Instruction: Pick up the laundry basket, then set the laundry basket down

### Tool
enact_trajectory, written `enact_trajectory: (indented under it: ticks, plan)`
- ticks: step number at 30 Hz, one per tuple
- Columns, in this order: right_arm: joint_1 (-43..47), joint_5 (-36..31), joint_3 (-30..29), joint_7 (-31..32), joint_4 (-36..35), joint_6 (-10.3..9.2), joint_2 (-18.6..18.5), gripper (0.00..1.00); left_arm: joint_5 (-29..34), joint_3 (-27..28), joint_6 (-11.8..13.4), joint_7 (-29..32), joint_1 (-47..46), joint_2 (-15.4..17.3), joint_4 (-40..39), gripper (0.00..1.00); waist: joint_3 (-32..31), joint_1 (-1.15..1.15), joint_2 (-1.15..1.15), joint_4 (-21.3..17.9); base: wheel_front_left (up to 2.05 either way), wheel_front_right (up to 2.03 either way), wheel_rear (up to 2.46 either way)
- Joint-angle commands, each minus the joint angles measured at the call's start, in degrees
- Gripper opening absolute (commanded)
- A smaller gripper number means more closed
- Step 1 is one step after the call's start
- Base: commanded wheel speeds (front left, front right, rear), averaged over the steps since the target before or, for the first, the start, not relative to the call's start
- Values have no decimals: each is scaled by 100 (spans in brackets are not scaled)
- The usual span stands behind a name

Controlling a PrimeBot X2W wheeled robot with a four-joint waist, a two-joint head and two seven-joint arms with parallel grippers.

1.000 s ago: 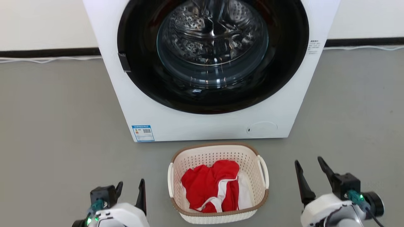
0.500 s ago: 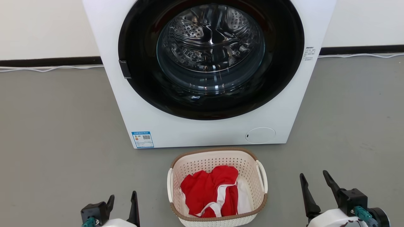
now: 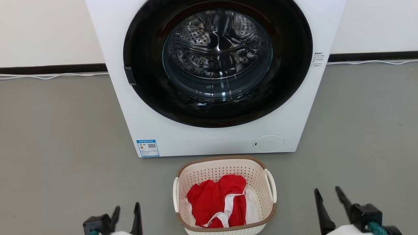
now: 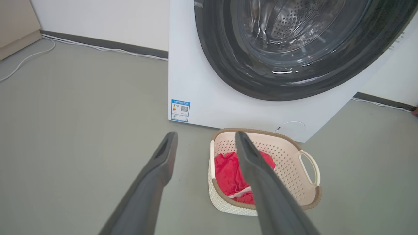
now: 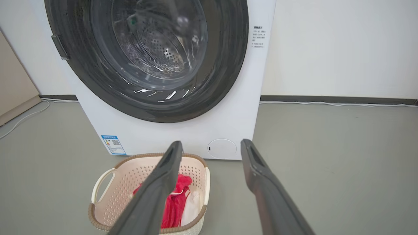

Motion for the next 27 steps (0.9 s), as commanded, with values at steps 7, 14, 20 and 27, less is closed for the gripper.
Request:
enact_trajectory:
  ticks: [7, 14, 20, 27]
  plan:
    - [68, 187, -41, 87, 244, -2, 18, 0, -157, 39, -24, 82, 96, -71, 209, 0, 3, 1, -1, 3, 0, 0, 0]
    - [52, 724, -37, 202, 148, 0, 15, 0, -555, 121, -90, 197, 76, -78, 102, 0, 12, 4, -1, 4, 0, 0, 0]
    - [35, 1174, -20, 279, 61, 2, 13, 0, -892, 186, -147, 289, 47, -84, 17, 0, 33, 1, -1, 5, 0, 0, 0]
    - [7, 1697, -17, 386, -29, 4, 11, 0, -1288, 267, -214, 402, 15, -91, -81, 0, 49, 0, -1, 7, 0, 0, 0]
